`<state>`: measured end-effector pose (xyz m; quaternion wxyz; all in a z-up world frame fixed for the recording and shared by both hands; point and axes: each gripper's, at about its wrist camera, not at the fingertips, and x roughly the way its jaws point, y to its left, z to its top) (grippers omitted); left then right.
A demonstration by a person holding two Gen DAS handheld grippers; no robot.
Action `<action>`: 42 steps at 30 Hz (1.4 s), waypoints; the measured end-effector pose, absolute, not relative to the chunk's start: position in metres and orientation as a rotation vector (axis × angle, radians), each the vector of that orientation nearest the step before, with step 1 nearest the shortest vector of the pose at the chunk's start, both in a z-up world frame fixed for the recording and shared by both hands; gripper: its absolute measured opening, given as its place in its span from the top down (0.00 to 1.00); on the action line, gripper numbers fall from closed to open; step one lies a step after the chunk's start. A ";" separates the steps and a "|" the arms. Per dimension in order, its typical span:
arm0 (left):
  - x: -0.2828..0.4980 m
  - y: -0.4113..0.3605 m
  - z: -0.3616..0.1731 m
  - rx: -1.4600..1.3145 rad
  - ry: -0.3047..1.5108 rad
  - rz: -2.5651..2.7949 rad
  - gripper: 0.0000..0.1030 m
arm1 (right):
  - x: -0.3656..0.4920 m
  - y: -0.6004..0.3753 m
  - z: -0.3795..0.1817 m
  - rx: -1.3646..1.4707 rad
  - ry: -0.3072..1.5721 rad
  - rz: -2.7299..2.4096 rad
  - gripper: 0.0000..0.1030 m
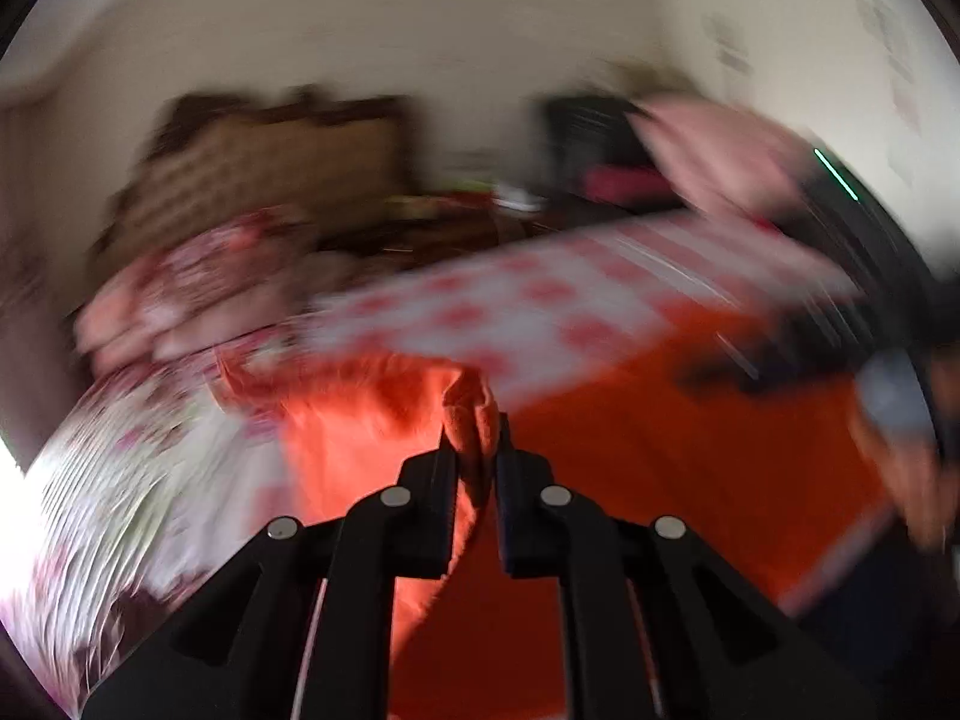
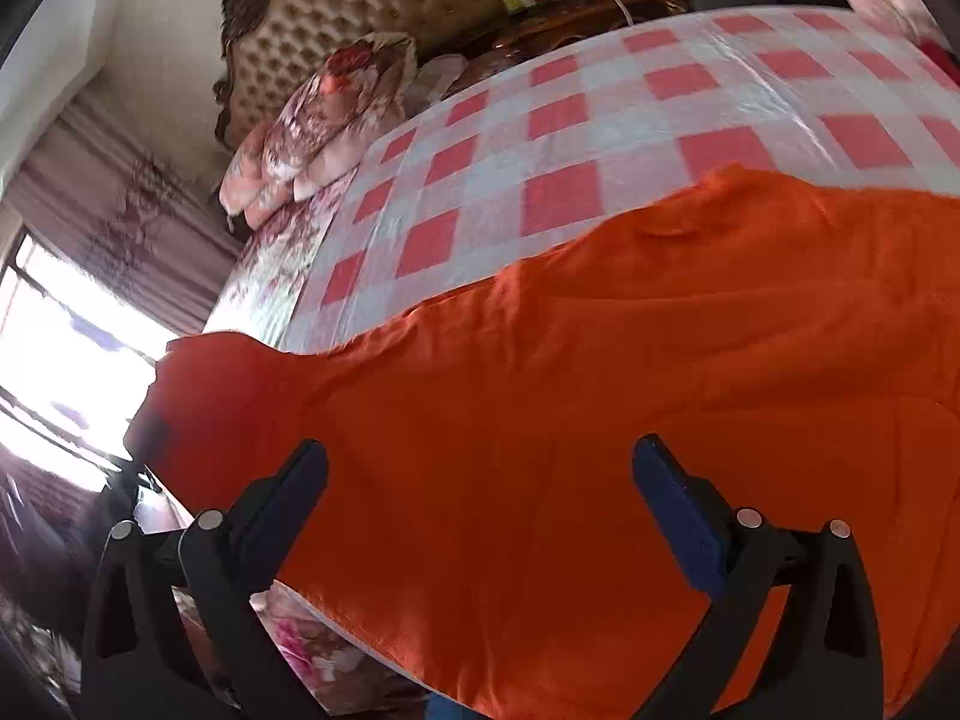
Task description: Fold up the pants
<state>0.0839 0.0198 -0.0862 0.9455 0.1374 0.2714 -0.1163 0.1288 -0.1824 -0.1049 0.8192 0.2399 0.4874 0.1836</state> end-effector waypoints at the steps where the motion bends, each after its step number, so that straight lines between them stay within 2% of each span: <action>1: 0.079 0.011 -0.099 0.283 0.561 -0.267 0.90 | 0.130 -0.186 -0.106 0.522 1.040 0.394 0.06; 5: 0.067 0.004 -0.135 0.215 0.601 -0.334 0.90 | 0.131 -0.190 -0.112 0.571 1.075 0.447 0.10; 8: 0.064 0.012 -0.141 0.156 0.600 -0.328 0.90 | 0.131 -0.188 -0.114 0.591 1.094 0.473 0.11; 25: 0.059 0.013 -0.117 0.123 0.534 -0.321 0.90 | 0.148 -0.128 -0.120 0.653 1.249 0.621 0.11; 29: 0.051 0.009 -0.115 0.145 0.515 -0.313 0.90 | 0.158 -0.112 -0.124 0.639 1.264 0.617 0.17; 31: 0.046 0.005 -0.115 0.172 0.504 -0.316 0.90 | 0.164 -0.107 -0.125 0.627 1.260 0.627 0.28; 32: 0.043 0.002 -0.115 0.192 0.496 -0.314 0.90 | 0.167 -0.105 -0.124 0.611 1.250 0.616 0.30; 33: 0.039 -0.004 -0.117 0.224 0.488 -0.310 0.90 | 0.169 -0.104 -0.125 0.599 1.239 0.609 0.38; 34: 0.037 -0.007 -0.118 0.240 0.486 -0.307 0.90 | 0.172 -0.103 -0.125 0.581 1.225 0.596 0.56; 35: 0.035 -0.011 -0.121 0.260 0.487 -0.302 0.90 | 0.174 -0.103 -0.127 0.567 1.219 0.585 0.68; 36: 0.034 -0.016 -0.125 0.288 0.488 -0.293 0.90 | 0.175 -0.104 -0.128 0.564 1.210 0.583 0.88; 37: 0.033 -0.021 -0.130 0.315 0.492 -0.286 0.90 | 0.175 -0.107 -0.129 0.562 1.196 0.588 0.92; 42: 0.027 -0.047 -0.145 0.422 0.487 -0.252 0.90 | 0.173 -0.119 -0.127 0.548 1.149 0.622 0.92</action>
